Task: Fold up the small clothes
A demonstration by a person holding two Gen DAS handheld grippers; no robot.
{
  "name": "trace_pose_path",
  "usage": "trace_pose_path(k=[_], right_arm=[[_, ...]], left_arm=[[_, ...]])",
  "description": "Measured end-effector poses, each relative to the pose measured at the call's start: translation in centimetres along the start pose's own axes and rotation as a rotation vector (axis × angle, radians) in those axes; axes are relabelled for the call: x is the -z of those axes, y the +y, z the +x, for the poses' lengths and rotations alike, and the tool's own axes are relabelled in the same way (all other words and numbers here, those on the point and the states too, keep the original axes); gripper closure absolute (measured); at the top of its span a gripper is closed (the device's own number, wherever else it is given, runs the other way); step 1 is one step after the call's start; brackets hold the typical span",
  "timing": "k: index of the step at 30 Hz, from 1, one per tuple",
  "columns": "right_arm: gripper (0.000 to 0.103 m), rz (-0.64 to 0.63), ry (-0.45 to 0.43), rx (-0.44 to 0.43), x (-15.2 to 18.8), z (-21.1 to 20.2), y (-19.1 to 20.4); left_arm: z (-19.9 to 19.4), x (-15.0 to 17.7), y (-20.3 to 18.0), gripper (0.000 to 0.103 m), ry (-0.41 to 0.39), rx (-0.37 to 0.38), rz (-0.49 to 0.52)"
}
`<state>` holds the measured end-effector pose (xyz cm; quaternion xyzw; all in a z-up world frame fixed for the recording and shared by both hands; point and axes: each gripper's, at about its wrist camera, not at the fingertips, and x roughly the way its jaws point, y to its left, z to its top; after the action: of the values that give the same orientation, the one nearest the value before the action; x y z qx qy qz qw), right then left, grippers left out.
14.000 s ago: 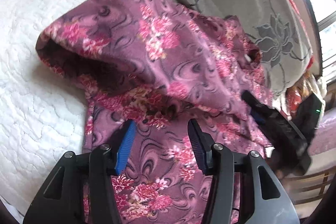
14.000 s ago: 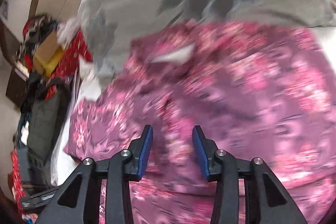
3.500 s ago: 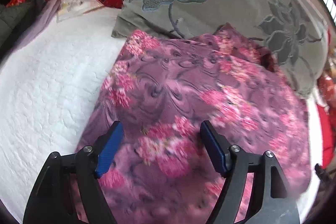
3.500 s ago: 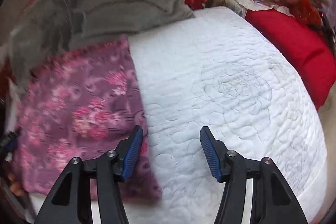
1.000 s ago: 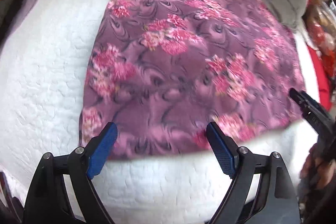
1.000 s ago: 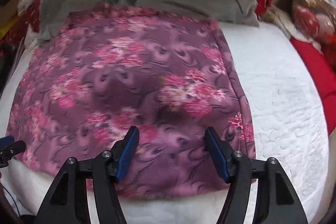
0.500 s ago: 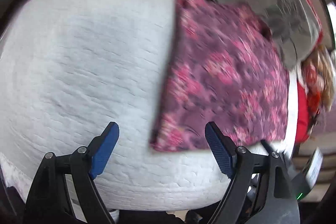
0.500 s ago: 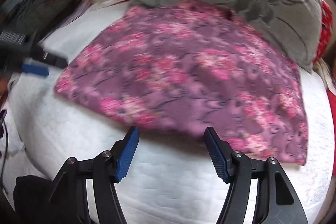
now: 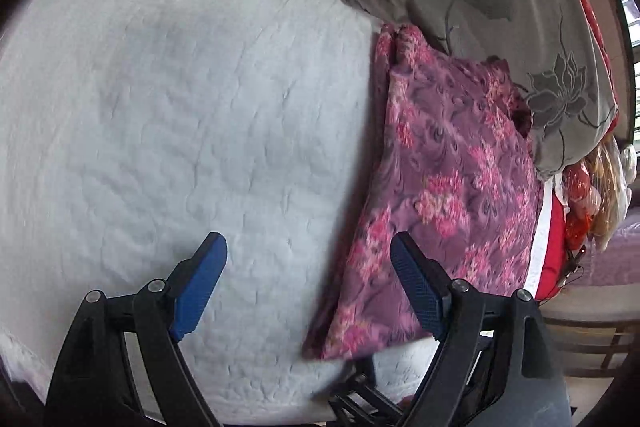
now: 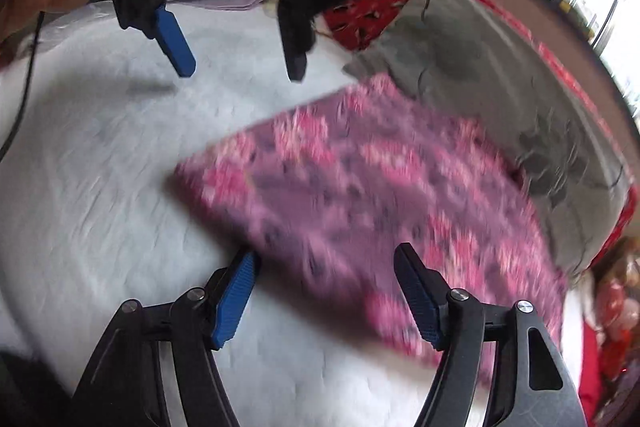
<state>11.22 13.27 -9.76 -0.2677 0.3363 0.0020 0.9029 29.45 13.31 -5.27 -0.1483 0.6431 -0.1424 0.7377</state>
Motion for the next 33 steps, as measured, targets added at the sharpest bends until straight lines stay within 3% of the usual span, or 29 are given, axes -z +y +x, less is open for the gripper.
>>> trace_pose_path(k=[4,5,6,8,9,11,19,21,22,23,25,33], right_arm=[[0.034,-0.031,-0.042,0.088,-1.5,1.4,0.8],[0.046,-0.027,-0.050,0.097,-1.8,1.8,0.6],[0.067,-0.027,-0.044,0.101,-2.0,2.1,0.4],[0.092,-0.005,-0.033,0.077,-2.1,2.5,-0.4],[0.095,0.016,-0.045,0.066,-2.0,2.3,-0.9],[0.098,0.064,-0.087,0.064,-1.9,1.4,-2.2],[0.098,0.181,-0.165,0.011,-2.0,-0.8,-5.5],[0.098,0.205,-0.170,-0.003,-2.0,-1.2,-6.0],[0.098,0.216,-0.173,-0.008,-2.0,-1.4,-6.2],[0.098,0.228,-0.176,-0.014,-1.9,-1.5,-6.5],[0.098,0.252,-0.178,-0.021,-1.7,-1.8,-7.0],[0.098,0.424,-0.238,-0.081,0.1,-4.5,-11.1]], left_arm=[[0.6,-2.0,-0.4,0.018,0.024,0.026,0.015],[0.7,-2.5,-0.5,0.018,0.029,0.036,0.018],[1.0,-3.1,-0.8,0.018,0.039,0.060,0.027],[1.7,-4.0,-1.5,0.018,0.067,0.117,0.037],[2.2,-4.4,-2.0,0.018,0.082,0.144,0.037],[3.1,-5.1,-3.0,0.018,0.105,0.174,0.044],[5.9,-6.7,-7.7,0.018,0.135,0.133,0.092],[5.4,-6.6,-8.9,0.030,0.100,0.134,0.114],[5.4,-6.7,-9.4,0.060,0.096,0.137,0.126],[5.4,-6.6,-10.0,0.082,0.100,0.134,0.142],[4.8,-6.5,-11.1,0.093,0.073,0.091,0.161],[1.0,-4.8,-16.6,0.095,-0.036,0.077,0.234]])
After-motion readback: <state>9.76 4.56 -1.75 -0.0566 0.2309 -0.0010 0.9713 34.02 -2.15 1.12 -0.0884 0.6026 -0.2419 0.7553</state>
